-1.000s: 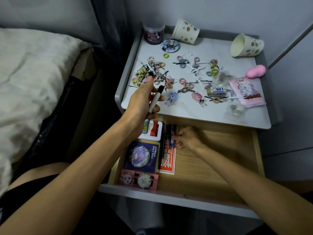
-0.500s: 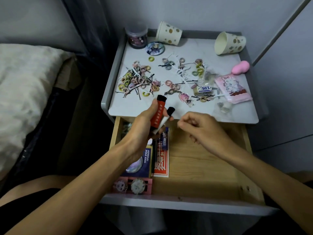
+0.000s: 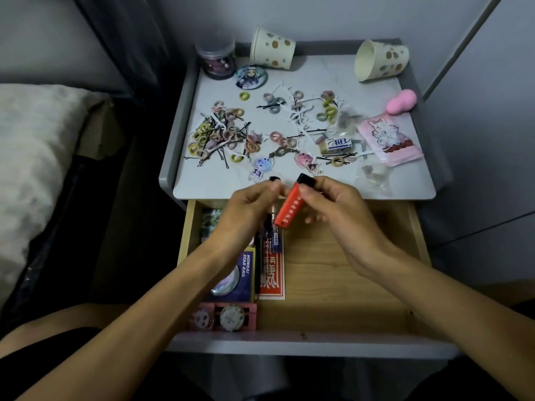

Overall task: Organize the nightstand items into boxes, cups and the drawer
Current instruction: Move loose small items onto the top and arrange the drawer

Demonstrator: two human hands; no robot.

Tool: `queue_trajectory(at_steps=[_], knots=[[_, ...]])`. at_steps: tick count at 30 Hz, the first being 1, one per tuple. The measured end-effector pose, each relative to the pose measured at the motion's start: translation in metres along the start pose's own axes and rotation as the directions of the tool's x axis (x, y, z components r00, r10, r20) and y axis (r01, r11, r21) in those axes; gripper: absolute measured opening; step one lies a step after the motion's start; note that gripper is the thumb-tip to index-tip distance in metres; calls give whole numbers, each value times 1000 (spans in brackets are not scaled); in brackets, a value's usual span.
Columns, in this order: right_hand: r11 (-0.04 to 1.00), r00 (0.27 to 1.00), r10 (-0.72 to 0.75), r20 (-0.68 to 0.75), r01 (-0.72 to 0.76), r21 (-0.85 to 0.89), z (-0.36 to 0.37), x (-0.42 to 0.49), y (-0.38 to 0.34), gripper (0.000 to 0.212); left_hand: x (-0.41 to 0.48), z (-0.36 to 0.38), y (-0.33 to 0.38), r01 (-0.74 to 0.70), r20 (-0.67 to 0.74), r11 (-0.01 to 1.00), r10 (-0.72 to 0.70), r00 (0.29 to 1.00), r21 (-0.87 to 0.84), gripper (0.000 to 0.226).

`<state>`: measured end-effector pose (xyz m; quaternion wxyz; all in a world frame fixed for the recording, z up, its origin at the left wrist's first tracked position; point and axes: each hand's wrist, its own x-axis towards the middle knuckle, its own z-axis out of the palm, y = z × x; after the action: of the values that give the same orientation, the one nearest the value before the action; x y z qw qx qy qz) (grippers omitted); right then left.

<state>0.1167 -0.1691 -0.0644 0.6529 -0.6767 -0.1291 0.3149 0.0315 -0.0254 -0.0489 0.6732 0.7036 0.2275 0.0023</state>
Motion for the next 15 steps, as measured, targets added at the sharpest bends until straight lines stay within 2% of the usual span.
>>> queue_trajectory(at_steps=[2, 4, 6, 8, 11, 13, 15], knots=[[993, 996, 81, 27, -84, 86, -3, -1, 4, 25, 5, -15, 3, -56, -130, 998, 53, 990, -25, 30], [963, 966, 218, 139, -236, 127, -2, -5, 14, 29, 9, -30, 7, -93, -215, 990, 67, 974, -110, 30], [921, 909, 349, 229, -378, 95, 2, -8, 29, 30, 11, -38, 6, -116, -236, 984, 81, 968, -138, 36], [882, 870, 429, 243, -462, 94, 5, -5, 44, 31, 11, -39, 2, -101, -208, 986, 72, 975, -132, 46], [857, 847, 468, 252, -505, 102, 4, 7, 57, 33, 10, -36, -6, 0, -162, 993, -20, 987, -119, 52], [860, 835, 475, 277, -508, 56, 2, 14, 62, 29, 9, -37, -7, 44, -151, 988, -66, 986, -148, 43], [865, 830, 496, 255, -497, -67, 0, 18, 68, 22, 10, -38, -7, 55, -149, 983, -81, 986, -172, 32]])
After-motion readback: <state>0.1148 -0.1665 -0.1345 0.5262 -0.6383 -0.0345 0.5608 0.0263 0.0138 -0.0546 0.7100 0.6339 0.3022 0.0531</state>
